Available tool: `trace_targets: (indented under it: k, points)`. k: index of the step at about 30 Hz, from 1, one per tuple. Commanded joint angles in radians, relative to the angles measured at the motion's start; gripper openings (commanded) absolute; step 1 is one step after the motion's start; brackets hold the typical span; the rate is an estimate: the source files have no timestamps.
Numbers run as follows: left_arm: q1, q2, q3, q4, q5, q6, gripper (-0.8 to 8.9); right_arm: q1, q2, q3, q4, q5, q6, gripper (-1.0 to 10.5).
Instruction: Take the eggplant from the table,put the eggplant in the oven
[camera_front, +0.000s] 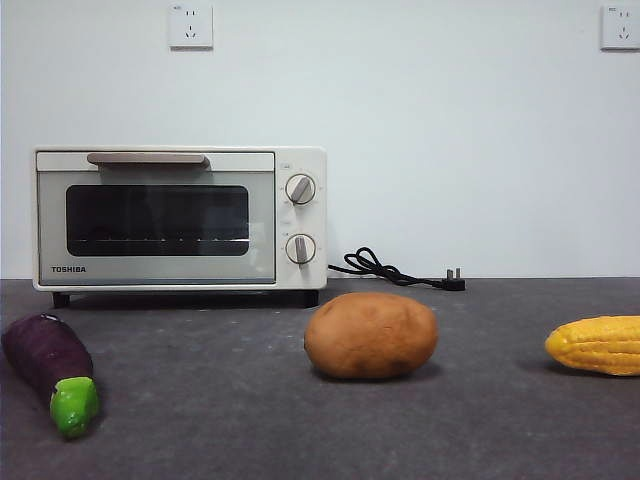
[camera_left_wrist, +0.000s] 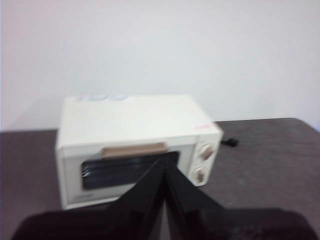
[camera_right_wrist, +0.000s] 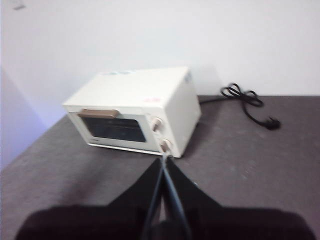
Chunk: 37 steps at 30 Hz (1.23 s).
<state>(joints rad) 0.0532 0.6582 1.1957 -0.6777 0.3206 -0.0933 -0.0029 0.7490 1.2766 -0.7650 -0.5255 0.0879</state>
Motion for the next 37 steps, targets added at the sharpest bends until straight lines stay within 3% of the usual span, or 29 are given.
trace_targets:
  k: [1,10,21,27,29,37]
  points:
    - [-0.022,0.040,0.090,-0.026,0.031,0.023,-0.05,0.028,0.050,0.098,-0.030,-0.025,-0.014,-0.1]
    - [-0.086,0.125,0.255,-0.140,0.046,0.079,-0.05,0.182,0.188,0.349,-0.206,-0.062,-0.045,-0.1]
    - [-0.107,0.148,0.257,-0.171,0.047,0.101,-0.05,0.308,0.231,0.409,-0.261,-0.064,-0.045,0.0]
    - [-0.107,0.159,0.257,-0.170,0.047,0.101,-0.05,0.332,0.235,0.410,-0.245,-0.175,-0.044,0.1]
    - [-0.107,0.166,0.257,-0.170,0.046,0.101,-0.05,0.332,0.237,0.409,-0.234,-0.209,-0.044,0.7]
    - [-0.107,0.208,0.257,-0.165,0.046,0.101,-0.05,0.364,0.243,0.409,-0.217,-0.245,-0.042,5.3]
